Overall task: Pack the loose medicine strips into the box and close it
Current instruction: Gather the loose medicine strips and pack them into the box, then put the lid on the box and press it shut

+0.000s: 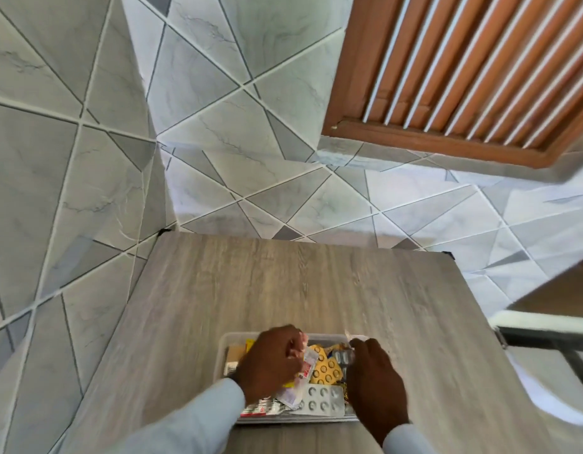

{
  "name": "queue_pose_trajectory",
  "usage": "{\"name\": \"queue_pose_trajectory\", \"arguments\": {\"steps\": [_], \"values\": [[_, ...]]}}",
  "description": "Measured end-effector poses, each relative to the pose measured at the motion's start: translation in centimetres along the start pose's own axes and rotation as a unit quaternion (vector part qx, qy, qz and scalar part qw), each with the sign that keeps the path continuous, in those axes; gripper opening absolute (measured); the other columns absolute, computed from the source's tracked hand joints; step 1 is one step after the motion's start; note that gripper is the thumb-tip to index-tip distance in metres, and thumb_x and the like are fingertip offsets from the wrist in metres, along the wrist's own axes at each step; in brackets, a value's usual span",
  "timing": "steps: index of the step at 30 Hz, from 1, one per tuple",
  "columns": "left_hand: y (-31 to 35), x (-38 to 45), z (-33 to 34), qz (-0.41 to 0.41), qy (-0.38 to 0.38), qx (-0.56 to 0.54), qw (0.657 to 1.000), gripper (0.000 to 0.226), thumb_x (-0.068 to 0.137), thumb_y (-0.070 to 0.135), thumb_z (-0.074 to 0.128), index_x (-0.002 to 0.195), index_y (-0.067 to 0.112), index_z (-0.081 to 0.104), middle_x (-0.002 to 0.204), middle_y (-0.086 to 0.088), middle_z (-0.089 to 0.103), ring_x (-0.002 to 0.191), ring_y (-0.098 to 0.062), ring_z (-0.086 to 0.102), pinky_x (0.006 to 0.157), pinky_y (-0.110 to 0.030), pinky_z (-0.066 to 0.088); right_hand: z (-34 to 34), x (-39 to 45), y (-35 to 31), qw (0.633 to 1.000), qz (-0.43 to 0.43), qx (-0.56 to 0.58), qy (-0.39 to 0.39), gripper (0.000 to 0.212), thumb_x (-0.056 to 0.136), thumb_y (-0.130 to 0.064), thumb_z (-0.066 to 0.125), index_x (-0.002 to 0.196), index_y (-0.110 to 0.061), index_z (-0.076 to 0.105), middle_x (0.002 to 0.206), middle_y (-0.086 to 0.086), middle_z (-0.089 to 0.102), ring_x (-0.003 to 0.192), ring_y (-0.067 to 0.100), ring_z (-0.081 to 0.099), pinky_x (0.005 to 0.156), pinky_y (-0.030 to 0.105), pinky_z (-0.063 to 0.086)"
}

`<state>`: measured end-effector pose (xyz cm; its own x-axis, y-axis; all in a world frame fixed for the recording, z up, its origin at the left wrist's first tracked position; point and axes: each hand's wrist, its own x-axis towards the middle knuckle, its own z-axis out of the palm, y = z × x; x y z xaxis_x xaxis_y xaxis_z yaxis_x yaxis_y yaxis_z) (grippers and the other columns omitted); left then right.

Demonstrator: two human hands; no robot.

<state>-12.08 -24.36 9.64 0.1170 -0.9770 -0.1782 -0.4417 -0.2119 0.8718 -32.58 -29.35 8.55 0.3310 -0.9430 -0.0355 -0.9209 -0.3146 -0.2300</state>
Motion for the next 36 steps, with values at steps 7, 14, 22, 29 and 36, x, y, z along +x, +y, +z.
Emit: {"name": "queue_pose_trajectory", "arguments": {"steps": [7, 14, 22, 29, 36], "values": [[1.3, 0.1, 4.0, 0.048, -0.017, 0.155, 0.987, 0.019, 0.081, 0.027, 0.059, 0.099, 0.025, 0.062, 0.106, -0.002, 0.063, 0.103, -0.019, 0.056, 0.089, -0.030, 0.042, 0.7, -2.3, -0.9, 0.998, -0.004, 0.012, -0.062, 0.059, 0.087, -0.048, 0.028, 0.137, -0.022, 0.044, 0.141, 0.004, 0.046, 0.128, 0.026, 0.045, 0.101, 0.037, 0.045], [-0.3, -1.2, -0.7, 0.049, 0.142, 0.136, 0.979, 0.009, 0.083, 0.021, 0.057, 0.079, 0.029, 0.060, 0.084, 0.007, 0.057, 0.081, -0.012, 0.056, 0.072, -0.028, 0.044, -0.8, -1.2, 3.9, 0.982, 0.127, 0.142, -0.020, 0.037, 0.092, -0.028, 0.055, 0.125, -0.014, 0.055, 0.122, 0.010, 0.059, 0.112, 0.028, 0.056, 0.097, 0.038, 0.046], [-6.8, -6.6, -3.4, -0.193, 0.348, 0.114, 0.910, 0.020, 0.087, 0.008, 0.055, 0.104, 0.010, 0.064, 0.108, -0.019, 0.064, 0.102, -0.037, 0.059, 0.090, -0.042, 0.045, -0.6, -0.5, 5.8, 0.930, 0.190, 0.282, -0.143, 0.008, 0.091, -0.014, 0.050, 0.090, -0.017, 0.058, 0.085, 0.001, 0.059, 0.072, 0.016, 0.056, 0.058, 0.023, 0.045], [-8.6, -9.0, -0.1, -0.328, 0.264, -0.009, 0.907, 0.028, 0.086, 0.009, 0.060, 0.114, 0.007, 0.062, 0.126, -0.019, 0.058, 0.108, -0.033, 0.055, 0.095, -0.034, 0.042, -0.5, 0.4, 8.3, 0.948, 0.147, 0.244, -0.138, 0.021, 0.088, -0.013, 0.045, 0.077, -0.012, 0.063, 0.078, 0.006, 0.067, 0.070, 0.020, 0.062, 0.058, 0.028, 0.043], [-7.6, -6.5, 1.6, -0.335, 0.197, 0.048, 0.920, 0.012, 0.084, 0.011, 0.055, 0.095, 0.014, 0.052, 0.115, -0.017, 0.059, 0.097, -0.030, 0.056, 0.085, -0.031, 0.043, -3.2, 1.5, 13.6, 0.941, 0.178, 0.270, -0.097, 0.024, 0.088, -0.019, 0.051, 0.073, -0.016, 0.069, 0.076, 0.006, 0.071, 0.068, 0.024, 0.070, 0.062, 0.043, 0.062]]}}
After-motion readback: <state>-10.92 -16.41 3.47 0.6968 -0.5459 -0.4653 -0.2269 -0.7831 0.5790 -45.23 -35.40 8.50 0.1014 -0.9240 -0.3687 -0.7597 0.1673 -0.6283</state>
